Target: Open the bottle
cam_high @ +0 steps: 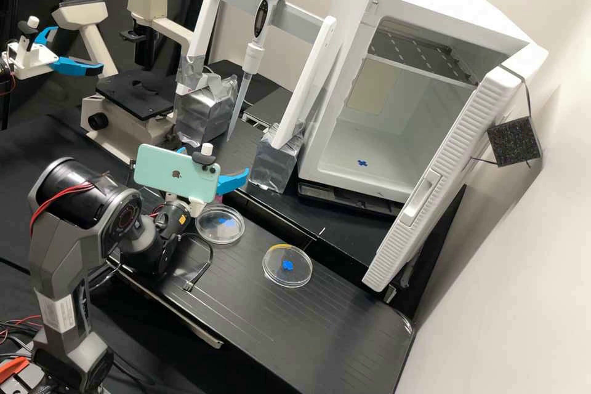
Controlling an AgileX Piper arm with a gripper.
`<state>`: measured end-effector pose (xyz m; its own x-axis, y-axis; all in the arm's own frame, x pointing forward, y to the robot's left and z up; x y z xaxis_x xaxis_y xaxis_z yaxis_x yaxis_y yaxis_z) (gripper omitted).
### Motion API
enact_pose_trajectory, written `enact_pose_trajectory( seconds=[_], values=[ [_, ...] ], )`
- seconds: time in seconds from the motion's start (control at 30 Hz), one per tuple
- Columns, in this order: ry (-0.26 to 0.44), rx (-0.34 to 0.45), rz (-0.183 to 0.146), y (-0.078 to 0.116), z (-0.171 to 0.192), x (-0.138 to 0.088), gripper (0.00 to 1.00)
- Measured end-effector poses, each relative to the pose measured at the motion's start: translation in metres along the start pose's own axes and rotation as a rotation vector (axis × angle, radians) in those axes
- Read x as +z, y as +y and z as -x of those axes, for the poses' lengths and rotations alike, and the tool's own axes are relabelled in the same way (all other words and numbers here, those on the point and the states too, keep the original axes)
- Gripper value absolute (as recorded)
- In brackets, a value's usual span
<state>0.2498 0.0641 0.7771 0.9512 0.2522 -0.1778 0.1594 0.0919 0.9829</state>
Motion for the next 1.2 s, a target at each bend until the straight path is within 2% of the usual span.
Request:
enact_pose_trajectory(
  seconds=[1.2],
  values=[
    [-0.009, -0.030, 0.000, -0.0064, 0.0014, 0.0033, 0.00]
  ],
)
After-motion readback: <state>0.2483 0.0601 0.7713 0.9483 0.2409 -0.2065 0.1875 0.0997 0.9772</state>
